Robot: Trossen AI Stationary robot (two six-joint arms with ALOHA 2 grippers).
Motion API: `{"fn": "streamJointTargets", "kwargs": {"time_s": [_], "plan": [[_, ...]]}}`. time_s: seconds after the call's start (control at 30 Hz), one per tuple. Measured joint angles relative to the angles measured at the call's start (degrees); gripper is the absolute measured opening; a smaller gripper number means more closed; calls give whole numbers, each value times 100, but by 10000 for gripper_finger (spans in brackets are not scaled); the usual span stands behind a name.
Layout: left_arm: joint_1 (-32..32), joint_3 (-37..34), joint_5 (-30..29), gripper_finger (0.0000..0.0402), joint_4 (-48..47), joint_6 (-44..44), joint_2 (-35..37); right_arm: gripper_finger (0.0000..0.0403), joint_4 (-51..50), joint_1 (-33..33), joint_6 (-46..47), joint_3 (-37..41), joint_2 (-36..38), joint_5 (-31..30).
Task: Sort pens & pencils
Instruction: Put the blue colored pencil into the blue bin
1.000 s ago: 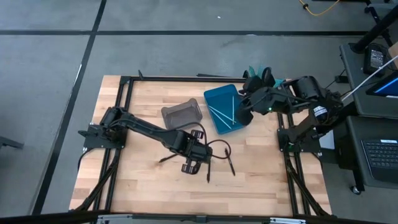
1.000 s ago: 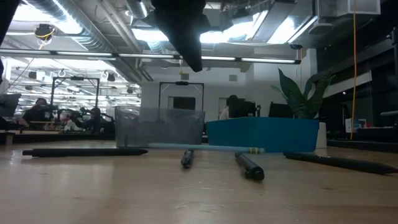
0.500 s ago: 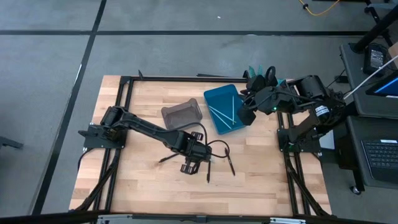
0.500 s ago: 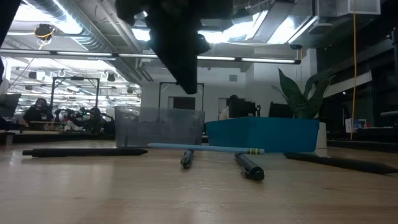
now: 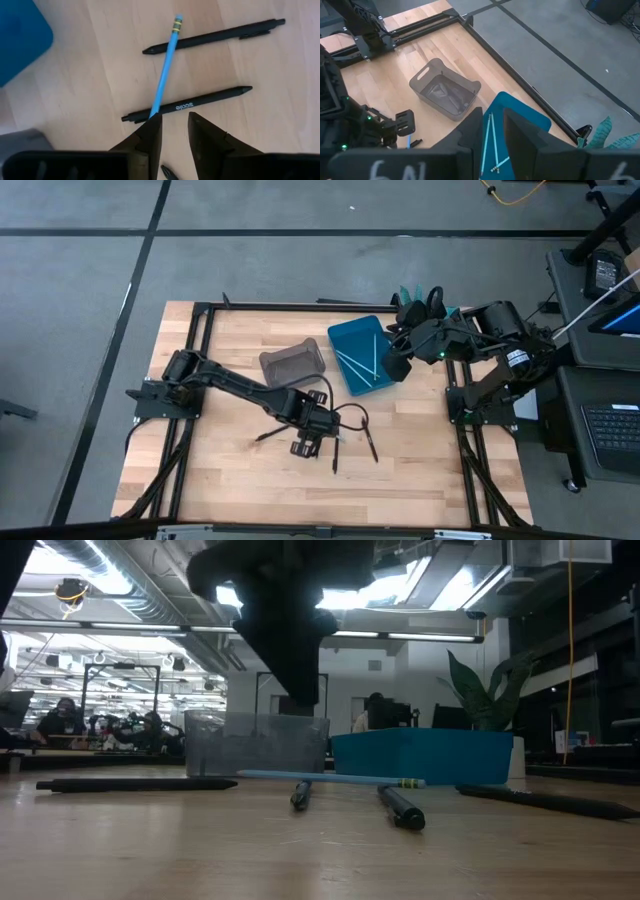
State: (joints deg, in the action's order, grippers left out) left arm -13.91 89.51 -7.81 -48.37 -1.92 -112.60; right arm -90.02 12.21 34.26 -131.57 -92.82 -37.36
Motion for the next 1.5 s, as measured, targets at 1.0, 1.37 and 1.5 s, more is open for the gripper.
{"fn": "streamJointTargets", "kwargs": {"time_s": [1.0, 1.37, 1.5], "plan": [[1500, -19, -1778, 89, -3669, 1435, 3085, 78, 1807, 955, 735, 2416, -13, 1870], [1099, -16, -1757, 89, -4026, 2077, 4139, 78, 5131, 627, 296, 4574, -219, 3883], [972, -16, -1758, 89, -4123, 2101, 4170, 78, 5297, 435, 45, 4974, -285, 4134]]}}
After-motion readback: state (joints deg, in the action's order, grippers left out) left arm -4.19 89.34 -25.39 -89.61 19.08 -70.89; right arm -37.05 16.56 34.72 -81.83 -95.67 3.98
